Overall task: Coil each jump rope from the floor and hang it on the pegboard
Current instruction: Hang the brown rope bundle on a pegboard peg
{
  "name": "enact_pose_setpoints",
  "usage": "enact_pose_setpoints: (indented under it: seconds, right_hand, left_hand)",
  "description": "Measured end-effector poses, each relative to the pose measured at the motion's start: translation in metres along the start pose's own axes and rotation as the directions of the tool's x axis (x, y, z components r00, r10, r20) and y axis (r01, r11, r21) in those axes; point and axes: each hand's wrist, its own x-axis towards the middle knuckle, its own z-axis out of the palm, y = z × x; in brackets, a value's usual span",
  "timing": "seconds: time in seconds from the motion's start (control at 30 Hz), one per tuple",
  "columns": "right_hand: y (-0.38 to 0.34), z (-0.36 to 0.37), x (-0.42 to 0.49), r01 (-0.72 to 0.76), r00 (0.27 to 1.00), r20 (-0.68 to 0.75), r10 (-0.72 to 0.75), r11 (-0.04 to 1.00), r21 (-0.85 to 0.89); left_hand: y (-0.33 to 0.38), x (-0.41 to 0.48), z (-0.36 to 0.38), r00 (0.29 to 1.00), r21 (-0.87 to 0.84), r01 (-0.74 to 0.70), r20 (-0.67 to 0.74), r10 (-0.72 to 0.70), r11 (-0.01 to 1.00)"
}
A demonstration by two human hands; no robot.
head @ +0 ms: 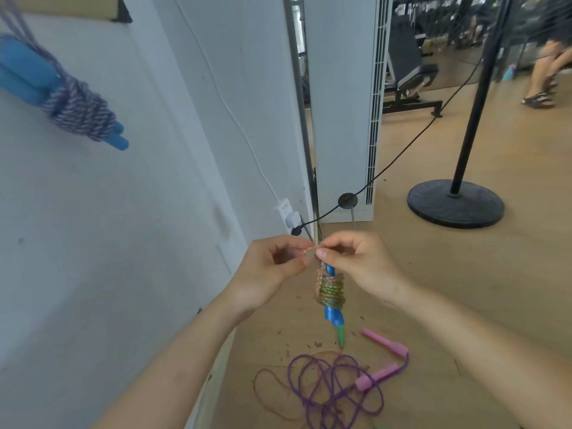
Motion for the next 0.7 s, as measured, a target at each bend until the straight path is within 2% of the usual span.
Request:
enact_pose_setpoints:
  seconds: [0.23,0.33,0.53,0.7]
  right_hand:
    - [-0.054,0.026,0.024,0.042,0.984,0.166,-0.069,0.985,0.167]
    - [-0.084,0.044,0.035,0.064,0.972,0.204,-0.113,0.971,0.231]
    - [-0.157,0.073,0.056,0.131,0.925,0.304,-0.226,0.944,0.304]
    - [-0.217,0.098,0.076,0.173,0.891,0.34,-0.3,0.918,0.356]
  left_hand:
    - [0.052,-0.021,-0.042,0.991,0.065,-0.019,-0.13,0.028,0.998]
    - [0.076,-0.031,-0.059,0.969,0.052,-0.072,-0.235,0.083,0.996]
    - [0.127,-0.056,-0.094,0.878,0.119,-0.165,-0.435,0.201,0.979]
    - [0.175,-0.075,-0.128,0.771,0.289,-0.165,-0.559,0.306,0.943]
